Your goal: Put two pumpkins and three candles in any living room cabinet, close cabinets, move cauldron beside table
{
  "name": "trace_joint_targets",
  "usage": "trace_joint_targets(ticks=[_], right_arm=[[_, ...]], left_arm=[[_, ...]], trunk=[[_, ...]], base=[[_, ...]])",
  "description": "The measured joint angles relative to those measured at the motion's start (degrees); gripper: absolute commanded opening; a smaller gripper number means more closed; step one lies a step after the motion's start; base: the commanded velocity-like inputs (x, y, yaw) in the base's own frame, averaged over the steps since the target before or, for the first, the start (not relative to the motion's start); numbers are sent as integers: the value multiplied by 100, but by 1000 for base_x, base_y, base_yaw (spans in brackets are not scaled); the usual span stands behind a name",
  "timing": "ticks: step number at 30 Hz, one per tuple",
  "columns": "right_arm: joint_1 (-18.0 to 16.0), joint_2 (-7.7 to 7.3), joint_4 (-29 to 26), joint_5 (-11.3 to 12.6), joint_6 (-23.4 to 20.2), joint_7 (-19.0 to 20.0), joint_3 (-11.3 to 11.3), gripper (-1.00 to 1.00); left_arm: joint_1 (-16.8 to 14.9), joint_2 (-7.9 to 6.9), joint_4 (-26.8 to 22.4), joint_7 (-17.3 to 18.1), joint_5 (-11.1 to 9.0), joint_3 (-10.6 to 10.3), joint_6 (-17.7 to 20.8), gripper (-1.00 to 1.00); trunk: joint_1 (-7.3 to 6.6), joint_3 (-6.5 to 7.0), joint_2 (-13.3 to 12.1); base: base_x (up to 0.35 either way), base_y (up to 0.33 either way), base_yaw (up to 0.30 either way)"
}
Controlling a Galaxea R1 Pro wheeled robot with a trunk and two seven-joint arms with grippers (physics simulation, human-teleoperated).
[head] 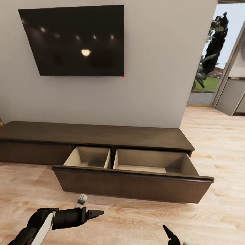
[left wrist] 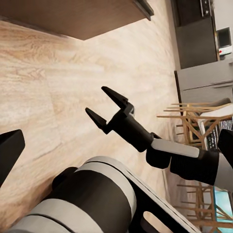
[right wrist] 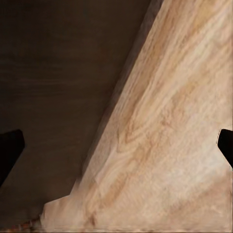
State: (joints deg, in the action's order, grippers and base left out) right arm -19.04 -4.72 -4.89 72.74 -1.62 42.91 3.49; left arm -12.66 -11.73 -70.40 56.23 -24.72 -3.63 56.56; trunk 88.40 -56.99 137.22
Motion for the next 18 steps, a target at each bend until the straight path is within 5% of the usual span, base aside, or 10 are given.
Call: trace_joint_targets(ticks=[9, 12, 14, 18], right_arm=[[0, 28, 23, -569, 405, -68, 158, 100], [1, 17, 24, -693, 637, -93, 178, 100], [1, 22, 25, -910, 683, -157, 185, 100], [1, 26, 17, -1381, 565, -541, 184, 100]], left_arm=[[-3, -53, 245, -85, 129, -30, -7, 100], [-4, -70, 506, -207, 366, -30, -26, 100], [-4, -68, 706, -363, 626, -20, -37, 100], [-5, -61, 911, -638, 832, -10, -78, 100]], trunk=[[-198, 162, -361], [-264, 215, -481], [-307, 251, -562], [-395, 323, -722]], base=[[0, 0, 0], [0, 0, 0], [0, 0, 0], [0, 0, 0]])
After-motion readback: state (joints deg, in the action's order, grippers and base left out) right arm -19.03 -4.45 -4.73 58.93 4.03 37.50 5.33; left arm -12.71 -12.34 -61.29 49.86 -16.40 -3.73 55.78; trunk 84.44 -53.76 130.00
